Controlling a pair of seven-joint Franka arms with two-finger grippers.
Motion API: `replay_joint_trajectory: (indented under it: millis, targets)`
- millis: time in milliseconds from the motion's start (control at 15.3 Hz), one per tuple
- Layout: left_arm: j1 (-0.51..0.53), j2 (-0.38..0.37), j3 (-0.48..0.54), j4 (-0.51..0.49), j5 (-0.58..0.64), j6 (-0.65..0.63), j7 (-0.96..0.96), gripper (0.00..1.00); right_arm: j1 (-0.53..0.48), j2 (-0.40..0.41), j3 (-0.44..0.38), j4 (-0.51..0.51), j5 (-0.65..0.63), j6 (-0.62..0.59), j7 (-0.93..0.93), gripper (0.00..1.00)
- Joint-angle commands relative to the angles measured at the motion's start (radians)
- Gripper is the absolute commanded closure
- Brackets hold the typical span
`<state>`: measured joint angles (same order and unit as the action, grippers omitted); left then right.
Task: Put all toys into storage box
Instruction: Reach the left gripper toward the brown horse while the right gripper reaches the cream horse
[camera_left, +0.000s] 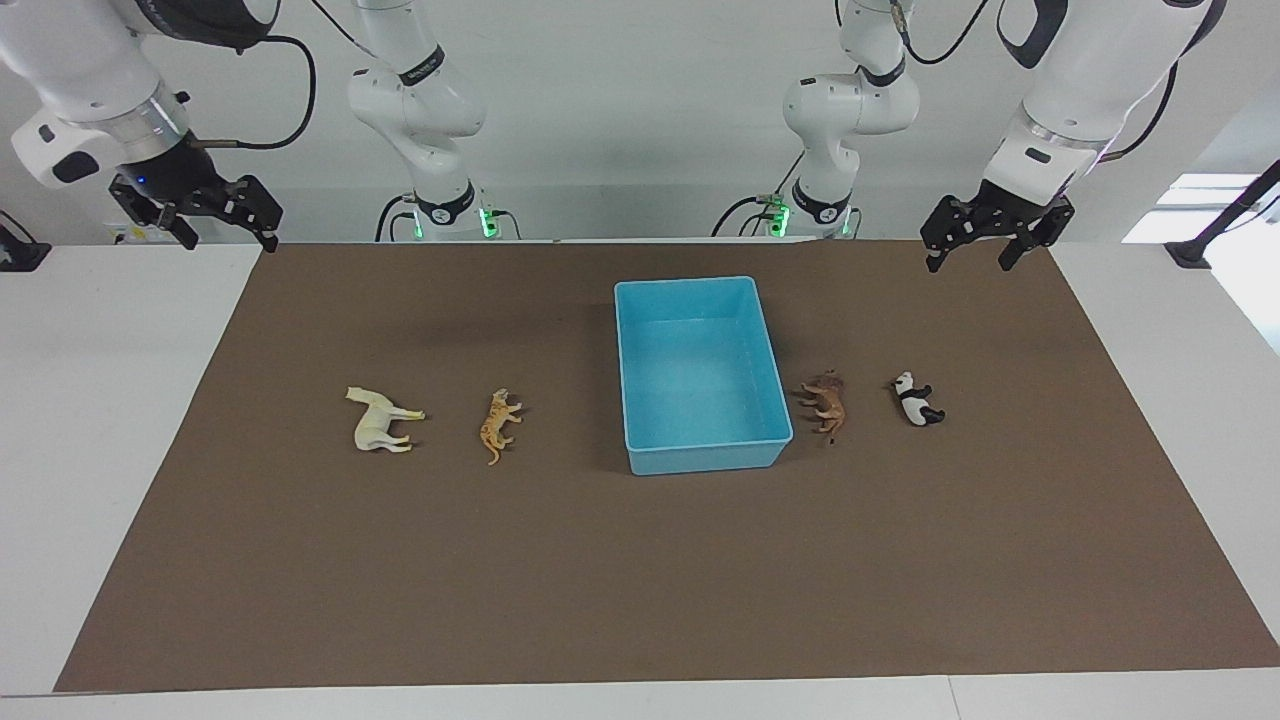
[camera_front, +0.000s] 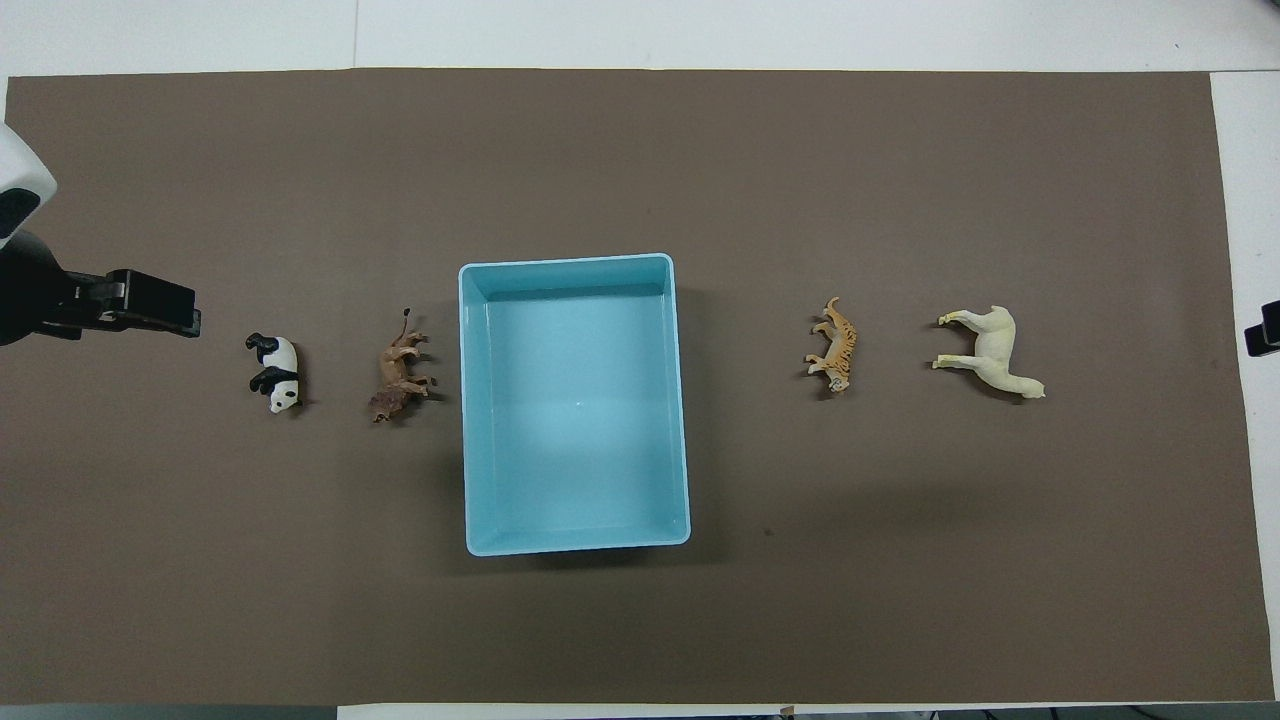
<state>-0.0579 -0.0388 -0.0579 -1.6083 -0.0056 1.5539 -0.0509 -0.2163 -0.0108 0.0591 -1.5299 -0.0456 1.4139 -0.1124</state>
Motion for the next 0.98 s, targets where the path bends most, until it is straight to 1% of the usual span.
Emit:
replay_joint_trajectory:
  millis: [0, 392, 523, 588, 653, 719, 784, 915]
  targets:
    - [0.009, -0.027, -0.002, -0.035, -0.014, 0.024, 0.008, 0.00, -0.011, 0.012, 0.005, 0.022, -0.005, -0.019, -0.016, 0.00]
    - [0.009, -0.033, -0.002, -0.048, -0.014, 0.026, 0.008, 0.00, 0.003, -0.004, 0.007, -0.004, -0.011, 0.006, -0.015, 0.00]
    - [0.007, -0.067, -0.002, -0.122, -0.014, 0.060, 0.002, 0.00, 0.018, -0.011, 0.007, -0.022, -0.008, 0.036, -0.012, 0.00]
    - [0.007, -0.084, -0.002, -0.165, -0.014, 0.113, 0.002, 0.00, 0.020, -0.017, 0.007, -0.035, -0.004, 0.037, -0.012, 0.00]
    - [0.003, -0.099, -0.003, -0.212, -0.014, 0.189, 0.003, 0.00, 0.032, -0.035, 0.007, -0.071, -0.002, 0.057, -0.006, 0.00]
    - [-0.002, -0.117, -0.003, -0.272, -0.014, 0.262, 0.002, 0.00, 0.049, -0.055, 0.007, -0.126, -0.002, 0.110, 0.028, 0.00]
    - [-0.008, -0.121, -0.003, -0.316, -0.014, 0.315, 0.000, 0.00, 0.057, -0.076, 0.007, -0.200, -0.002, 0.190, 0.072, 0.00]
    - [-0.017, -0.108, -0.008, -0.393, -0.016, 0.429, -0.088, 0.00, 0.077, -0.089, 0.014, -0.300, 0.000, 0.287, 0.111, 0.00]
